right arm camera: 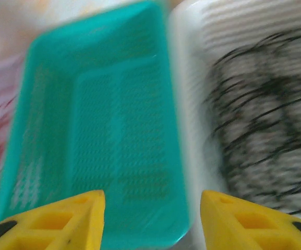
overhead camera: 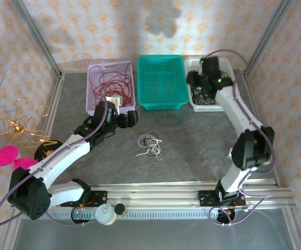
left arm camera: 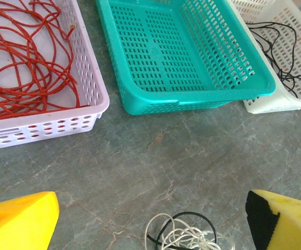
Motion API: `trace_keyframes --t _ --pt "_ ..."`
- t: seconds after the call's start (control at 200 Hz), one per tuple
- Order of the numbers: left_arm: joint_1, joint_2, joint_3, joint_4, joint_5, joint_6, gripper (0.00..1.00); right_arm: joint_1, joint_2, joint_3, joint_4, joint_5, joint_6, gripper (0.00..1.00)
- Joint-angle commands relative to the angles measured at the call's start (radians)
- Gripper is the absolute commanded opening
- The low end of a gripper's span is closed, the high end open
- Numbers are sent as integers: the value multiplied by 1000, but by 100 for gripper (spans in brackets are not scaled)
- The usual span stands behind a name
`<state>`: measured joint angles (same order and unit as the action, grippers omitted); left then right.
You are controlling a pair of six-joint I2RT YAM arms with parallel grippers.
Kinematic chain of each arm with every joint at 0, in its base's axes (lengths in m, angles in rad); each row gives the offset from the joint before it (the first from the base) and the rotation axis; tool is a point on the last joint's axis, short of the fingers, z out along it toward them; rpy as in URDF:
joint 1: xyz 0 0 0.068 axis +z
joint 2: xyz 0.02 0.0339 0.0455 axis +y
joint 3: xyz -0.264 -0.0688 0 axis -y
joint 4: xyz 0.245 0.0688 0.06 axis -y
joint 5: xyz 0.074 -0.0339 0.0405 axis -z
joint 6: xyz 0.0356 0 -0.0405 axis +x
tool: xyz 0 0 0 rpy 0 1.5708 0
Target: Untangle the cables
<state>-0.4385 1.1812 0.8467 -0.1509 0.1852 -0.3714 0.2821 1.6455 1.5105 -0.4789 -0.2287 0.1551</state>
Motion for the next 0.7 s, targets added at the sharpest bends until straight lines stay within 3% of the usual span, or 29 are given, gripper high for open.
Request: trace_keyframes --t 0.0,0.18,0.335,0.43,0.696 --pt "21 39 -9 -50 96 64 92 101 -99 -220 109 -241 -28 52" --pt "35 110 -41 -135 196 124 77 287 -176 -477 318 -410 -196 51" --pt "35 178 -94 -108 362 136 68 308 -128 -498 333 -457 -272 50" --pt "34 229 -99 -111 389 137 59 307 -110 -503 322 -460 -297 48" --pt "23 310 -91 -67 422 113 62 307 -68 -493 317 -479 -323 47"
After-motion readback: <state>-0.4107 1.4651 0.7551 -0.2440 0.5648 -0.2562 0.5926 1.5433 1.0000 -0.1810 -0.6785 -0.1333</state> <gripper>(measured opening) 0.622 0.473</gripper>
